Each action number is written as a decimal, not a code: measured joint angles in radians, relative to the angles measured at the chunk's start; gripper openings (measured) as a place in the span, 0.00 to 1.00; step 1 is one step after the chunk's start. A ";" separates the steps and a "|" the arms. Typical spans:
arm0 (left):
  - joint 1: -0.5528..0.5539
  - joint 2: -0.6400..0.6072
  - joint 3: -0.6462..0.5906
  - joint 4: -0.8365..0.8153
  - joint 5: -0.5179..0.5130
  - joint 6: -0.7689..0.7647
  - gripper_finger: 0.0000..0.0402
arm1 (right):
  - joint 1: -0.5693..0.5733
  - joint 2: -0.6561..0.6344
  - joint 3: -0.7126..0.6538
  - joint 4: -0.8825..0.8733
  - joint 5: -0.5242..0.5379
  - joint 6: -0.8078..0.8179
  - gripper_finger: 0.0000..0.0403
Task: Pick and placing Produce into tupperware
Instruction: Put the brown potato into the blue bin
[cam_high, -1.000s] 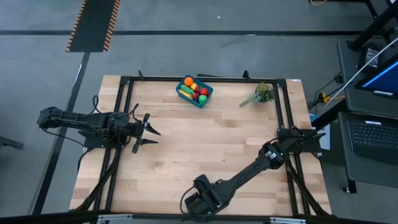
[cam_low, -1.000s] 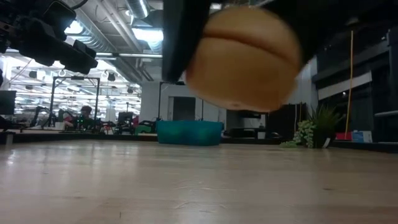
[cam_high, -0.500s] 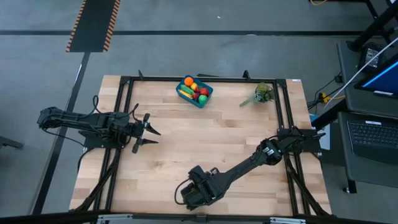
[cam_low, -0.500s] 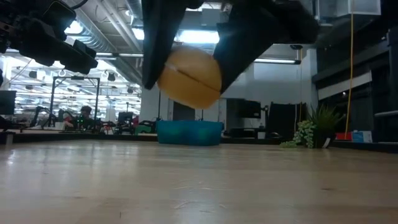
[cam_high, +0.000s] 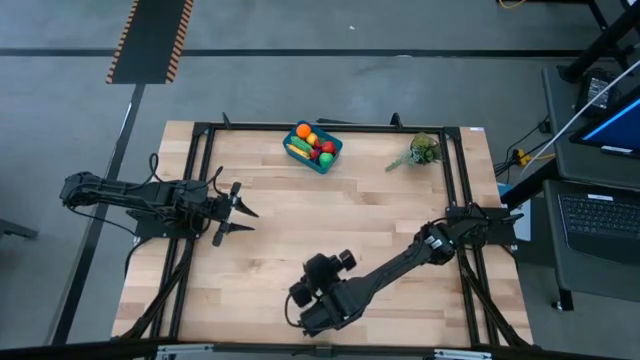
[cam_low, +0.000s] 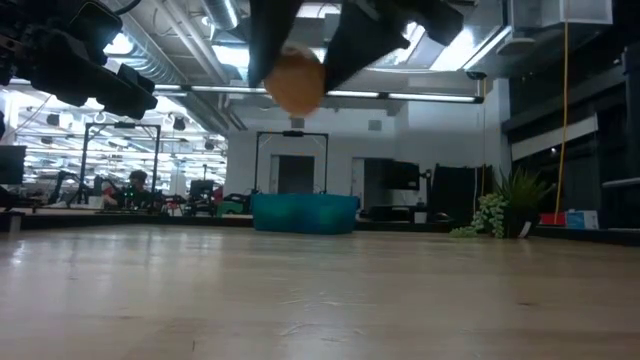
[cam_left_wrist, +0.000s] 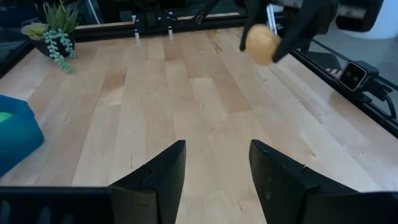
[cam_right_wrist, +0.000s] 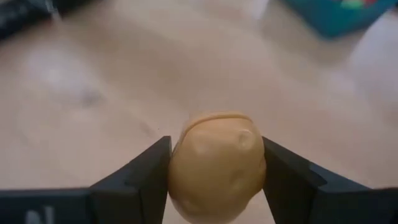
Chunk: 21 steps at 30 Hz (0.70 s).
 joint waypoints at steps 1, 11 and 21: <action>0.000 0.000 0.000 0.000 0.000 0.000 0.42 | 0.000 -0.001 0.001 -0.001 0.037 0.000 0.52; 0.000 0.000 0.000 0.000 0.000 0.000 0.42 | 0.000 -0.002 -0.006 -0.038 0.336 0.095 0.52; 0.000 0.000 0.000 0.000 0.000 0.000 0.42 | -0.012 -0.002 -0.006 -0.180 0.382 0.141 0.52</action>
